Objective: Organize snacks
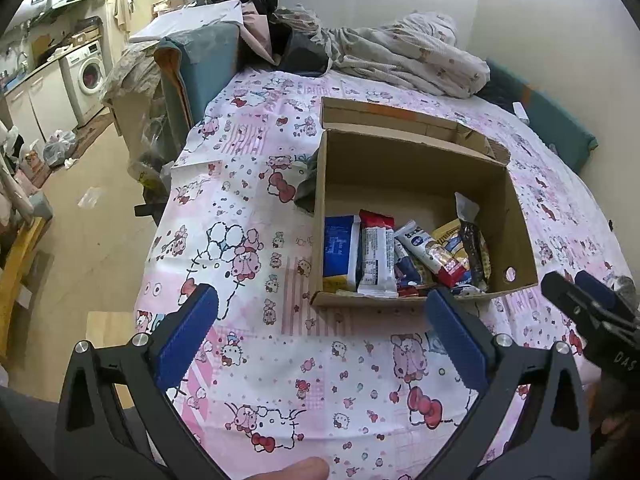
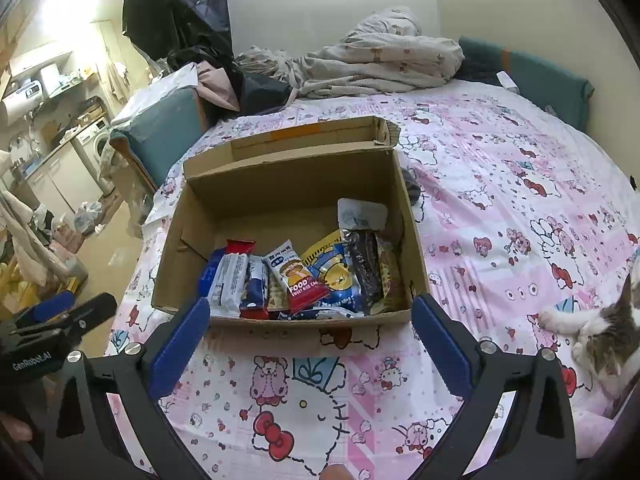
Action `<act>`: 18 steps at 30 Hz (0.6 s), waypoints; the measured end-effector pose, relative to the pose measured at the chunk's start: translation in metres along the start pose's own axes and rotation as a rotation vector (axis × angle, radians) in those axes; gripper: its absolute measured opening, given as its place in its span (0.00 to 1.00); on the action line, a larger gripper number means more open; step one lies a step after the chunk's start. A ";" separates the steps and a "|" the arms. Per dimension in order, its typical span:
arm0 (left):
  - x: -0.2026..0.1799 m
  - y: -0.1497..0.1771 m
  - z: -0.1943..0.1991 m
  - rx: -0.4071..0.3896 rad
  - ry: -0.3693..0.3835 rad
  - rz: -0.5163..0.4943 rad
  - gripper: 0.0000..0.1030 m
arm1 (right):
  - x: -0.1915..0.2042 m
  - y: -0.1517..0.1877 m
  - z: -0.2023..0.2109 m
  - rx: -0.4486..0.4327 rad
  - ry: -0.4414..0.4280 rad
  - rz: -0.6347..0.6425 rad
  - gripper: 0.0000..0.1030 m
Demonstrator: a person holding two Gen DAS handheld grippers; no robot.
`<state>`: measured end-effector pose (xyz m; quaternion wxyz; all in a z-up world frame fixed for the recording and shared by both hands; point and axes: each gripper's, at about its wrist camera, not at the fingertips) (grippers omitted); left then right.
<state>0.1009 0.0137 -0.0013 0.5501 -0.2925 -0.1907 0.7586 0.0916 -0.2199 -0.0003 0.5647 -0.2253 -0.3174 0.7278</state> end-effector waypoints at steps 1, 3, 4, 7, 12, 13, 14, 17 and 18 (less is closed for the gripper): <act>-0.001 0.000 0.000 -0.004 -0.001 -0.003 1.00 | 0.000 0.000 0.000 0.000 0.002 0.001 1.00; -0.002 0.001 0.001 -0.005 -0.002 -0.008 1.00 | 0.001 0.001 0.000 -0.001 0.005 0.006 1.00; -0.003 0.001 0.001 -0.004 -0.001 -0.010 1.00 | 0.001 0.001 0.000 -0.002 0.006 0.008 1.00; -0.004 0.002 0.001 -0.005 -0.002 -0.018 1.00 | 0.002 0.001 0.000 -0.003 0.007 0.009 1.00; -0.005 0.002 0.001 -0.004 0.001 -0.014 1.00 | 0.003 0.000 0.000 -0.003 0.011 0.018 1.00; -0.005 0.002 0.001 -0.004 0.002 -0.013 1.00 | 0.004 0.000 0.000 -0.003 0.011 0.018 1.00; -0.005 0.002 0.001 -0.004 0.003 -0.013 1.00 | 0.004 0.001 0.001 -0.003 0.012 0.017 1.00; -0.005 0.002 0.001 -0.004 0.001 -0.014 1.00 | 0.003 0.000 -0.001 0.003 0.022 0.021 1.00; -0.004 0.002 0.001 -0.003 0.002 -0.014 1.00 | 0.002 0.001 -0.002 0.007 0.024 0.019 1.00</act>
Point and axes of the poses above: each gripper's, at about its wrist camera, not at the fingertips, and z roughly against the way its jaws point, x to its left, y to its underside, and after that the axes turned 14 degrees about z, right-handed
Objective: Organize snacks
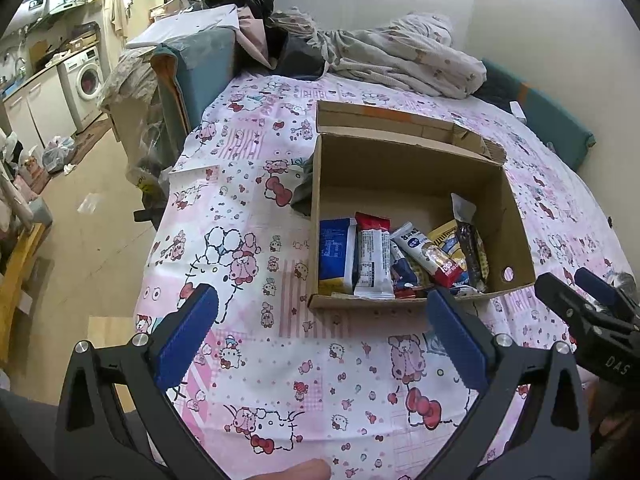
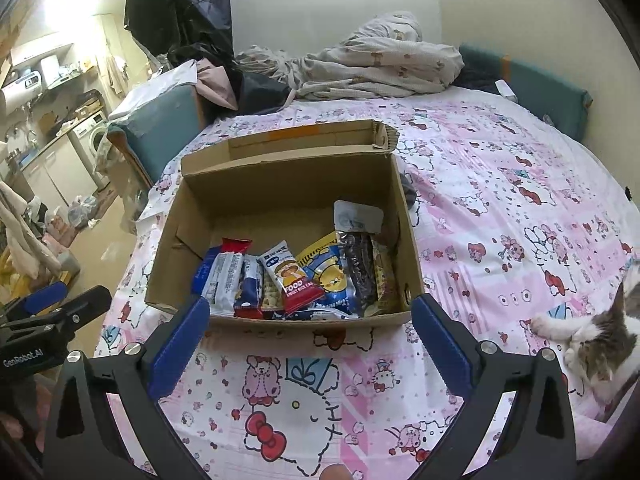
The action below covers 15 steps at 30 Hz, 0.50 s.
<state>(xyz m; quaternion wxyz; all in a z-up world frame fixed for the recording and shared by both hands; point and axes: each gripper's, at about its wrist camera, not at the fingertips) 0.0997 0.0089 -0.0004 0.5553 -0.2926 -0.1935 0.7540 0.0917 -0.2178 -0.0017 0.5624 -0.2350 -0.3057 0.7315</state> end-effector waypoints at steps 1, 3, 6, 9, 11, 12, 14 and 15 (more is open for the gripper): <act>0.000 0.000 0.000 0.001 0.001 0.001 1.00 | -0.001 0.000 -0.001 0.003 -0.001 -0.005 1.00; 0.000 0.000 0.000 0.002 0.000 0.001 1.00 | -0.005 0.001 -0.002 0.007 -0.009 -0.018 1.00; 0.000 -0.001 0.000 0.001 0.001 0.001 1.00 | -0.006 0.000 -0.001 0.004 -0.003 -0.017 1.00; 0.000 -0.001 0.000 0.001 0.000 0.002 1.00 | -0.007 0.000 0.000 -0.001 -0.001 -0.012 1.00; 0.000 -0.001 0.000 0.002 0.001 0.002 1.00 | -0.007 0.000 0.000 -0.001 -0.003 -0.014 1.00; -0.001 -0.001 0.000 0.001 0.001 0.002 1.00 | -0.006 0.000 0.000 -0.001 -0.002 -0.013 1.00; 0.000 -0.001 0.000 0.001 0.000 0.000 1.00 | -0.006 -0.001 0.000 -0.002 0.002 -0.005 1.00; 0.000 -0.001 0.000 0.002 0.001 0.000 1.00 | -0.005 -0.001 0.001 -0.002 0.006 0.001 1.00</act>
Point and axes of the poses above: each gripper's, at about its wrist camera, not at the fingertips, and z roughly against the way its jaws point, x to its left, y to its underside, and after that the axes turned 14 degrees about z, right-handed
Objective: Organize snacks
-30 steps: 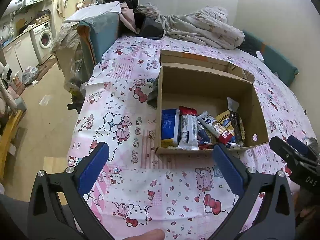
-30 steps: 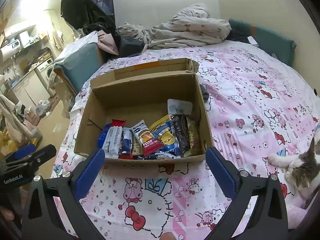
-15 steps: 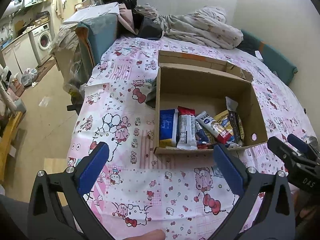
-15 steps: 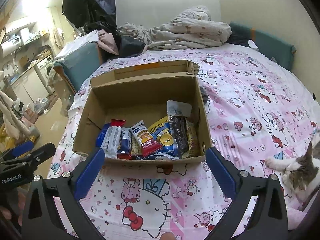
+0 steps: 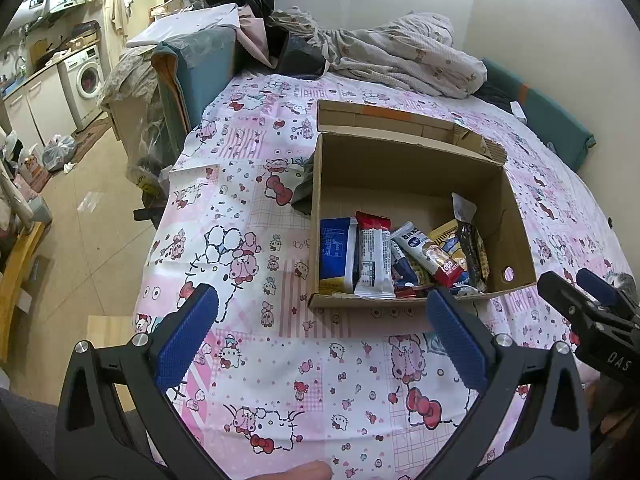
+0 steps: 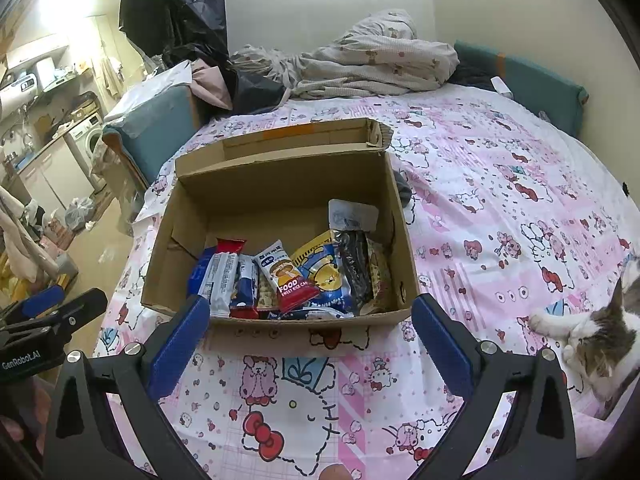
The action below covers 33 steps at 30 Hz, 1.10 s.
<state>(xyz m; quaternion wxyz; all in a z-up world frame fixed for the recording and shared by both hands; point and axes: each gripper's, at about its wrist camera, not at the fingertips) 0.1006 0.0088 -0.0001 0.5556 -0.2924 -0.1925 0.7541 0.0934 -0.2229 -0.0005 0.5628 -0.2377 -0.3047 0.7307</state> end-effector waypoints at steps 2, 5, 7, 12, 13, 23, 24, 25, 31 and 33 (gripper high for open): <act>0.000 0.000 0.000 0.004 -0.002 0.001 1.00 | 0.000 -0.001 0.000 0.000 0.000 0.006 1.00; 0.002 0.000 -0.001 0.007 -0.003 0.003 1.00 | 0.001 -0.001 0.000 0.002 -0.003 0.005 1.00; 0.002 0.000 -0.001 0.006 -0.003 0.003 1.00 | 0.001 -0.001 0.000 -0.001 -0.002 0.005 1.00; 0.001 0.000 -0.001 0.008 -0.003 0.003 1.00 | 0.001 -0.001 -0.002 -0.001 -0.001 0.010 1.00; 0.001 0.000 -0.001 0.008 -0.003 0.002 1.00 | 0.001 -0.001 -0.001 -0.003 0.004 0.010 1.00; 0.004 0.001 -0.005 0.018 -0.006 0.005 1.00 | -0.001 -0.001 -0.001 -0.006 0.006 0.010 1.00; 0.004 0.001 -0.005 0.018 -0.006 0.006 1.00 | -0.001 -0.001 -0.001 -0.006 0.006 0.010 1.00; 0.004 0.001 -0.005 0.018 -0.007 0.006 1.00 | -0.001 -0.001 -0.001 -0.005 0.004 0.011 1.00; 0.005 0.002 -0.006 0.027 -0.006 0.007 1.00 | 0.003 -0.001 -0.003 0.001 -0.005 0.024 1.00; 0.005 0.002 -0.006 0.023 -0.004 0.008 1.00 | 0.003 -0.001 -0.003 0.001 -0.006 0.026 1.00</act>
Point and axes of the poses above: each gripper's, at about its wrist camera, not at the fingertips, and z roughly against the way its jaws point, x to its left, y to its underside, and after that the axes turned 14 degrees about z, right-handed
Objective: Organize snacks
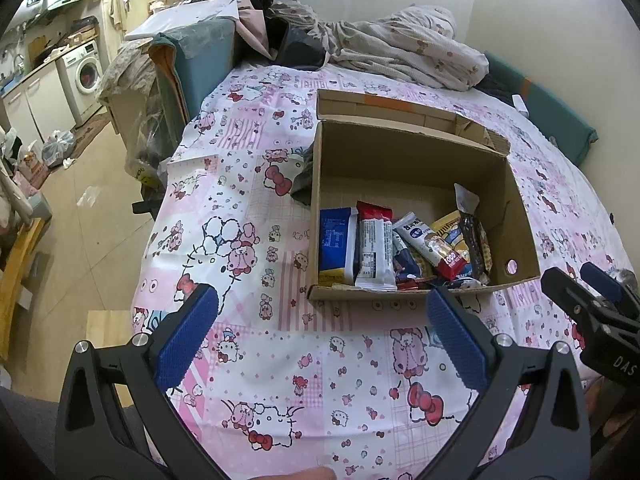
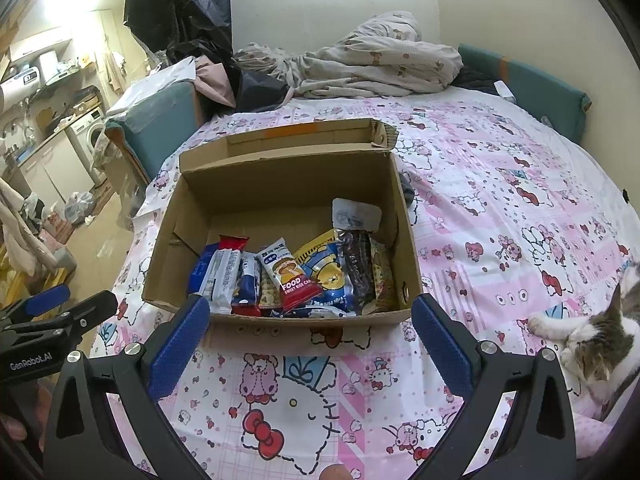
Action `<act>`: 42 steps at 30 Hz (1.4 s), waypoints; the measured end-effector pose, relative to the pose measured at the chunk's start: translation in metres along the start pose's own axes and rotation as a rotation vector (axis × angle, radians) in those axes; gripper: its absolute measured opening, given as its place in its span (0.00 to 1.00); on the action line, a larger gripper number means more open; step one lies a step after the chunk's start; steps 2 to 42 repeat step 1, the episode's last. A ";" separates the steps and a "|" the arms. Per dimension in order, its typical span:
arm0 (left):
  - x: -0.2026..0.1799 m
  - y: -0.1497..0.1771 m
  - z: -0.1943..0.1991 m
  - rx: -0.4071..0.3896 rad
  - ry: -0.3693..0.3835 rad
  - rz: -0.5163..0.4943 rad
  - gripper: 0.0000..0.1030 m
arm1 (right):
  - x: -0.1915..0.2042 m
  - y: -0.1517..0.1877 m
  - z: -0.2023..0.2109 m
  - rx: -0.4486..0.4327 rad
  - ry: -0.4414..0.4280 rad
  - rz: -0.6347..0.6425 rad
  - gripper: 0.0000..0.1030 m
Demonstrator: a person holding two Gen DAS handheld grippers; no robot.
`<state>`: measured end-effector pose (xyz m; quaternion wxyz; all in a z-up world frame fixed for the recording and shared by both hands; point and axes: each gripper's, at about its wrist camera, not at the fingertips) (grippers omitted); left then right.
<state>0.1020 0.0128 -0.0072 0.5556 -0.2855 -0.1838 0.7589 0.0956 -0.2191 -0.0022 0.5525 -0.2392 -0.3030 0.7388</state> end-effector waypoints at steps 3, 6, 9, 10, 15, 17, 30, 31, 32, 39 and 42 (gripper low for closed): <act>0.000 0.000 0.000 -0.002 0.002 0.002 1.00 | 0.000 0.000 0.000 0.000 -0.002 0.000 1.00; 0.000 0.000 0.000 -0.002 0.002 0.002 1.00 | 0.000 0.000 0.000 0.000 -0.002 0.000 1.00; 0.000 0.000 0.000 -0.002 0.002 0.002 1.00 | 0.000 0.000 0.000 0.000 -0.002 0.000 1.00; 0.000 0.000 0.000 -0.002 0.002 0.002 1.00 | 0.000 0.000 0.000 0.000 -0.002 0.000 1.00; 0.000 0.000 0.000 -0.002 0.002 0.002 1.00 | 0.000 0.000 0.000 0.000 -0.002 0.000 1.00; 0.000 0.000 0.000 -0.002 0.002 0.002 1.00 | 0.000 0.000 0.000 0.000 -0.002 0.000 1.00; 0.000 0.000 0.000 -0.002 0.002 0.002 1.00 | 0.000 0.000 0.000 0.000 -0.002 0.000 1.00; 0.000 0.000 0.000 -0.002 0.002 0.002 1.00 | 0.000 0.000 0.000 0.000 -0.002 0.000 1.00; 0.000 0.000 0.000 -0.002 0.002 0.002 1.00 | 0.000 0.000 0.000 0.000 -0.002 0.000 1.00; 0.000 0.000 0.000 -0.002 0.002 0.002 1.00 | 0.000 0.000 0.000 0.000 -0.002 0.000 1.00; 0.000 0.000 0.000 -0.002 0.002 0.002 1.00 | 0.000 0.000 0.000 0.000 -0.002 0.000 1.00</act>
Point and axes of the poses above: each gripper's, at about its wrist camera, not at the fingertips, and z roughly against the way its jaws point, x to its left, y to its underside, and after that the axes turned 14 degrees about z, right-handed
